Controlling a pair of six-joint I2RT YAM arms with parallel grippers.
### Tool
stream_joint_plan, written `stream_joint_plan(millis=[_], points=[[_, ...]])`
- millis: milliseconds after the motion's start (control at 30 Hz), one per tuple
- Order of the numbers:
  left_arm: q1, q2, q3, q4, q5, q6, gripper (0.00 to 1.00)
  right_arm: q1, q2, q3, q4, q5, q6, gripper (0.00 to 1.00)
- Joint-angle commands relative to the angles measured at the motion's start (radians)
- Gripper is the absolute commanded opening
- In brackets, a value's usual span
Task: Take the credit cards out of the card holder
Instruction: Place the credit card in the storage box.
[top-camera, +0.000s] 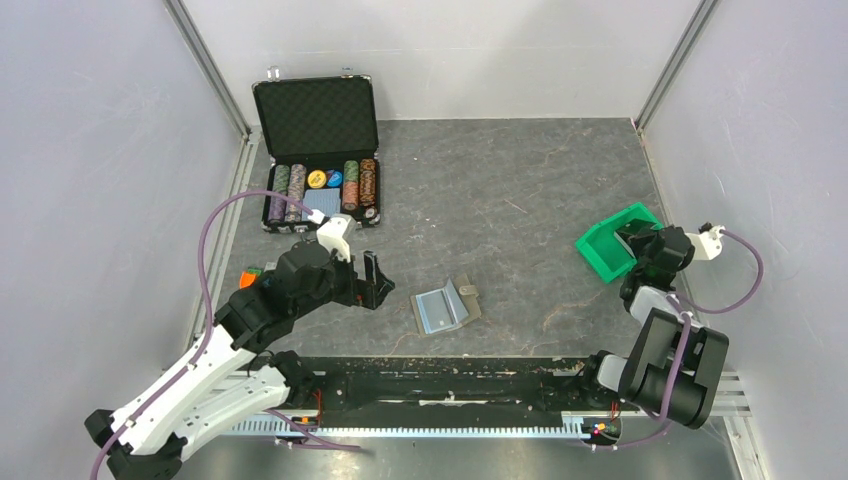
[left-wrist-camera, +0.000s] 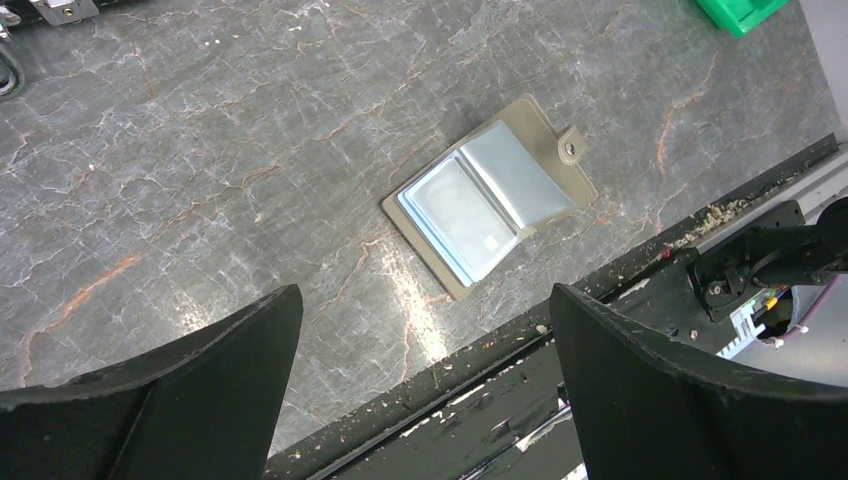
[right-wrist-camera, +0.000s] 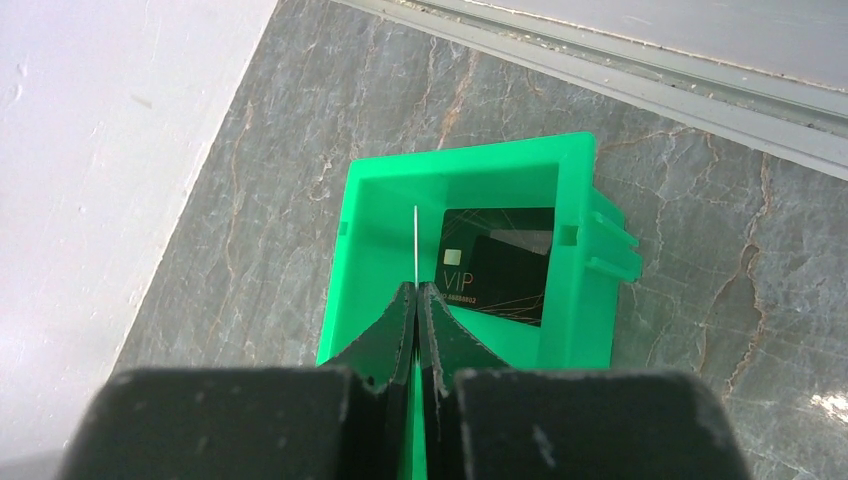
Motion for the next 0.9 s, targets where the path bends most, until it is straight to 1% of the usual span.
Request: stream_joint_plan(millis=[0, 267, 600, 867], points=[[-0.002, -0.015, -0.001, 0.01, 0.005, 0.041, 1.0, -0.004, 0.018, 0.001, 0.057, 0.035, 0.002, 0.0], [-0.002, -0.022, -0.001, 0.013, 0.006, 0.042, 1.0, -0.004, 0.048, -0.002, 0.071, 0.056, 0.012, 0.0], [-0.002, -0.023, -0.002, 0.016, 0.017, 0.044, 1.0, -0.004, 0.071, -0.031, 0.137, 0.064, 0.041, 0.0], [-0.002, -0.031, -0.002, 0.02, 0.022, 0.048, 1.0, 0.005, 0.081, -0.029, 0.127, 0.089, 0.052, 0.0]])
